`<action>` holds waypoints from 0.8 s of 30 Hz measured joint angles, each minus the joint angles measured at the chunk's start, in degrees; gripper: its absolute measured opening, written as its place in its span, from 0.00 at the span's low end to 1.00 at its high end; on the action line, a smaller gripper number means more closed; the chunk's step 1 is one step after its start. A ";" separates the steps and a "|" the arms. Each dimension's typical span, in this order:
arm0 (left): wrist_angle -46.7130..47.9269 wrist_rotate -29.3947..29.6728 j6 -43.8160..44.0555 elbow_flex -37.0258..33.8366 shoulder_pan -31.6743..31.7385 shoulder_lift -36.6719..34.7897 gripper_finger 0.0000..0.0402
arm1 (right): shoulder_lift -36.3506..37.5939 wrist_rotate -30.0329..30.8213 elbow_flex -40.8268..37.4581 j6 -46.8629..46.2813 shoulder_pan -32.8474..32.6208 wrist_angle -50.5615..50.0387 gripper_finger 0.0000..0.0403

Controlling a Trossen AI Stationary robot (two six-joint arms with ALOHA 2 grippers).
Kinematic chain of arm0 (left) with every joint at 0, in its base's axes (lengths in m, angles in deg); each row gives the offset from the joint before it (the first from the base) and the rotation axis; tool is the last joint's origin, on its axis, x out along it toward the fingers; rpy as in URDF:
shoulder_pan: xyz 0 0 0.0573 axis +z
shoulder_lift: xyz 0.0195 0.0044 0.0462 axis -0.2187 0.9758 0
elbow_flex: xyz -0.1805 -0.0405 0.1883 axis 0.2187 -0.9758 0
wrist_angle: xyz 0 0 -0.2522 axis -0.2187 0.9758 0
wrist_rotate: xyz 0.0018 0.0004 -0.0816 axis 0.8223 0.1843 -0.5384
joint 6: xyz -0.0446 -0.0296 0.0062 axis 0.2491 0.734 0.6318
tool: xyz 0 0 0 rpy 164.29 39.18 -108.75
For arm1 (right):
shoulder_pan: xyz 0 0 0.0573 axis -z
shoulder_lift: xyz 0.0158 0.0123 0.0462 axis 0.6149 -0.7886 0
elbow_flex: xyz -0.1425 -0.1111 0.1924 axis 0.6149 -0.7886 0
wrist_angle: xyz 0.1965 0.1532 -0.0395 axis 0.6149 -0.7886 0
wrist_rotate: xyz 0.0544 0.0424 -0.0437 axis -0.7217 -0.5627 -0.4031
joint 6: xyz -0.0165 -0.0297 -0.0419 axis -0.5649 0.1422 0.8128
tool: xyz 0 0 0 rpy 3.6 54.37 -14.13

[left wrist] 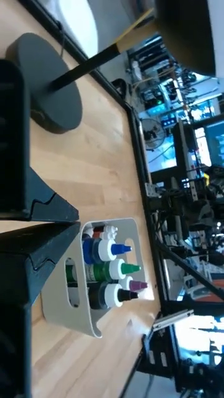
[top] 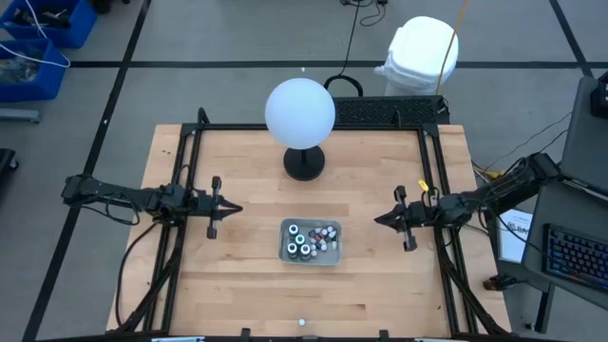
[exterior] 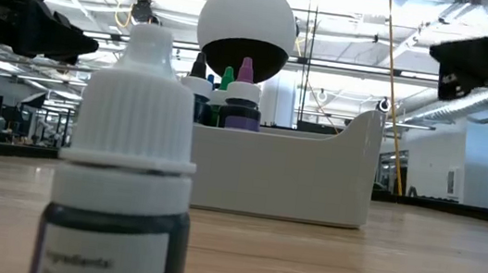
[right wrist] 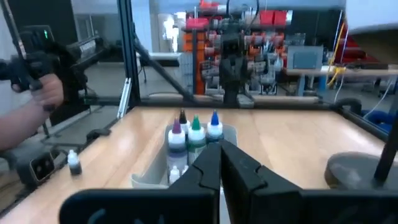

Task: Pick & Place food coloring
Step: Put the small black food coloring bottle into the gray bin

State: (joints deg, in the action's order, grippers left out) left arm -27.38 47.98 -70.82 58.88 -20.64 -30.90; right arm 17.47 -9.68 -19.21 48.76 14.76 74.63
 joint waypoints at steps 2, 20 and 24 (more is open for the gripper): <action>-0.03 0.06 1.70 0.00 0.00 0.00 0.05 | 0.47 0.00 -1.78 0.92 0.00 3.03 0.00; -2.77 17.11 15.71 23.26 -28.26 39.28 0.01 | 0.56 -2.40 -3.86 3.45 -0.92 11.18 0.00; 11.16 22.07 19.91 41.12 -33.29 58.61 0.02 | 0.44 -0.97 -3.87 -0.08 -0.92 13.46 0.00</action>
State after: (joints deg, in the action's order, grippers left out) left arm -16.22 70.05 -50.90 100.01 -53.93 27.71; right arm 17.90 -10.66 -23.09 48.68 13.85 88.09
